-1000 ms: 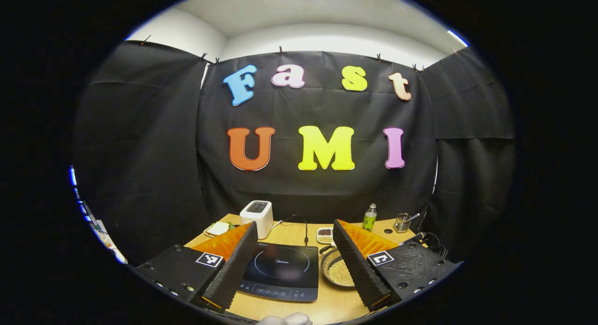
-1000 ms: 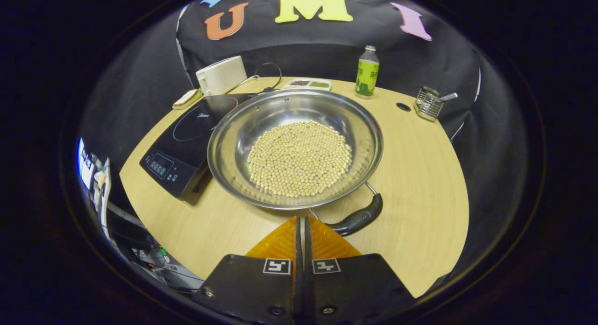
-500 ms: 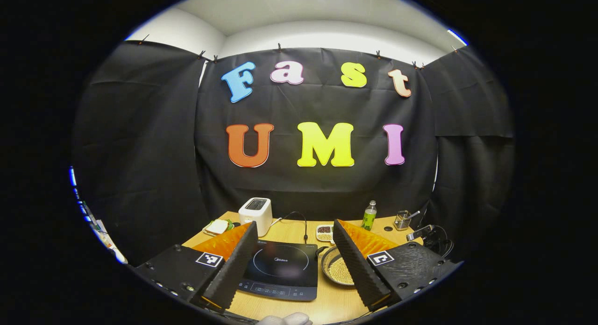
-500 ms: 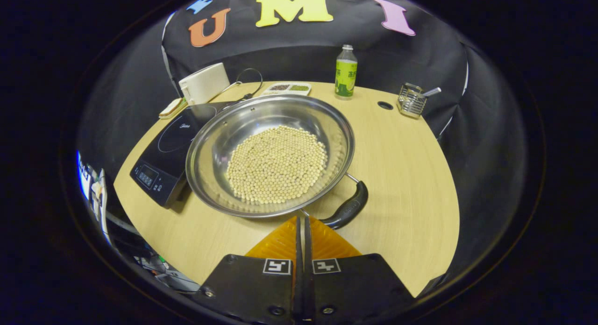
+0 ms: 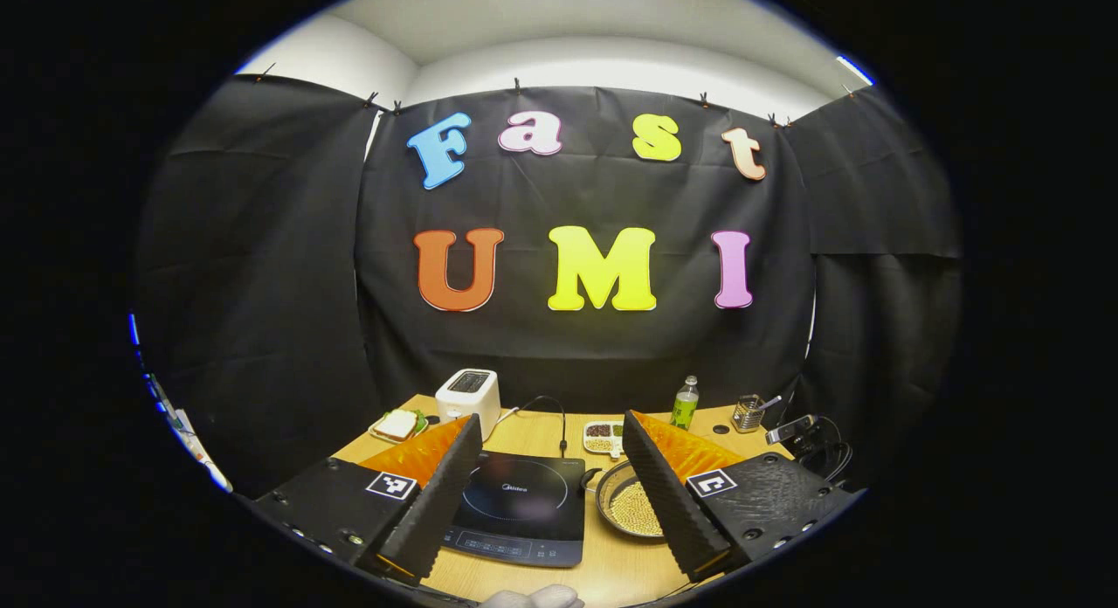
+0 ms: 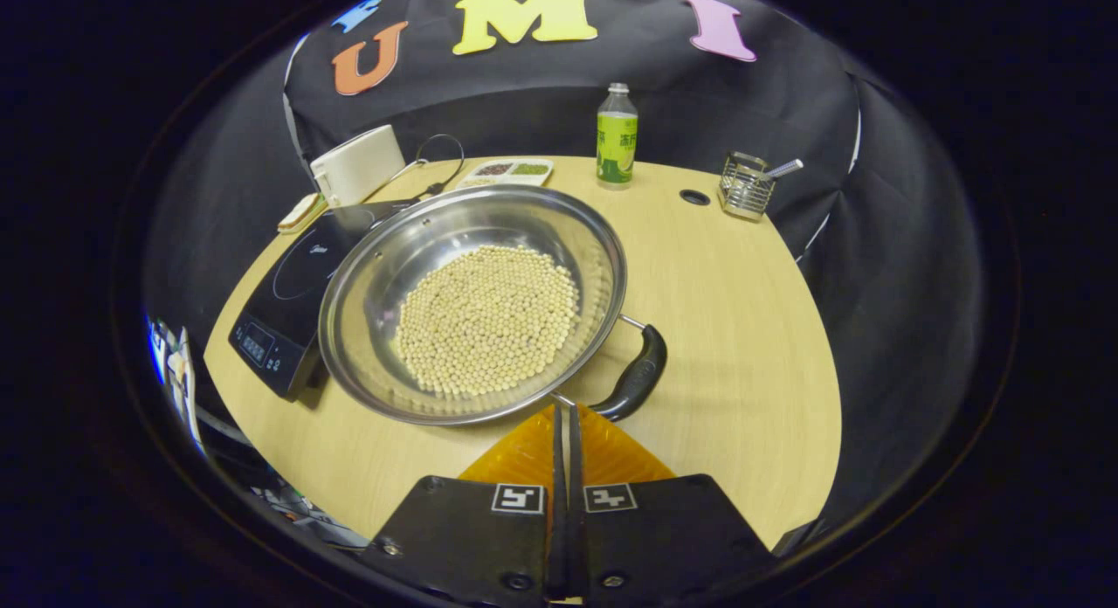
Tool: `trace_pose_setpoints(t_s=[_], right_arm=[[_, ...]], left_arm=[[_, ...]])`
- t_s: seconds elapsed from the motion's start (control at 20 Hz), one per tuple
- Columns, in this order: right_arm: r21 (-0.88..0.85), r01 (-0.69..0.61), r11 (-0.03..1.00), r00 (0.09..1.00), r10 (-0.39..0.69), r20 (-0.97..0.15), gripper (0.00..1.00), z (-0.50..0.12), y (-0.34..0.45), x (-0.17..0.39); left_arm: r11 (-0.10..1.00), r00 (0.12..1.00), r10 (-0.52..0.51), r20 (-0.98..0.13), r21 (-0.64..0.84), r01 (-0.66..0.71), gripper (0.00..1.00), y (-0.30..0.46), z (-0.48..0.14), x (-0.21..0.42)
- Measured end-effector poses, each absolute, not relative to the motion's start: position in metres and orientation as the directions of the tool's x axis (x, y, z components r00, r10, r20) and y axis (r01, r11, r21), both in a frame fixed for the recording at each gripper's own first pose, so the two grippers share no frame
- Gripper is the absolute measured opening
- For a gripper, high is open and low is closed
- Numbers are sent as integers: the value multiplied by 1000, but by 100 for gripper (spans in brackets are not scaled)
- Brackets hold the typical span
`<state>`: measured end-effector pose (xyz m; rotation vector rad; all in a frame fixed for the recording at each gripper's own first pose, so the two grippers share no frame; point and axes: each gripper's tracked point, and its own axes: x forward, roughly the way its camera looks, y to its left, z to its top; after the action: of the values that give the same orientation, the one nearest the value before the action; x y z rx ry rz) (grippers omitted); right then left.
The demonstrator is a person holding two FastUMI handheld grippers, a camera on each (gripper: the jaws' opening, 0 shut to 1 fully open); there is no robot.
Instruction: First push the handle of the pot to place it horizontally, then grasp the pot with both hands and set it on the induction cooktop.
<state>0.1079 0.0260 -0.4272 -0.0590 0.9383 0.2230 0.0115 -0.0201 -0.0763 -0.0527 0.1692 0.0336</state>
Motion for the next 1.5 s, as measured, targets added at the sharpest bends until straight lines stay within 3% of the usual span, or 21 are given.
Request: trace_pose_setpoints(t_s=[0.1,0.45,0.5,0.55,1.25,1.35,1.5], right_arm=[[36,-212,977,573,155,-805,0,-427,21,112],[10,-218,976,578,138,-804,4,-426,4,130],[9,-223,975,577,139,-805,4,-425,2,133],[7,-227,974,576,140,-805,4,-425,0,136],[-33,-271,962,587,137,-798,0,-422,-35,183],[-36,-277,960,586,139,-798,4,-419,-36,181],[-54,-276,960,616,133,-776,0,-405,-39,178]], left_arm=[[998,984,27,-173,-51,-36,96,-24,-77,16],[997,982,34,-187,-60,-46,96,-32,-86,29],[997,981,38,-188,-60,-50,100,-33,-87,32],[997,980,41,-192,-60,-54,96,-33,-88,36],[993,969,102,-224,-36,-113,96,-56,-105,76],[993,969,109,-220,-23,-117,96,-58,-107,78],[994,968,96,-234,-32,-107,96,-65,-119,80]])
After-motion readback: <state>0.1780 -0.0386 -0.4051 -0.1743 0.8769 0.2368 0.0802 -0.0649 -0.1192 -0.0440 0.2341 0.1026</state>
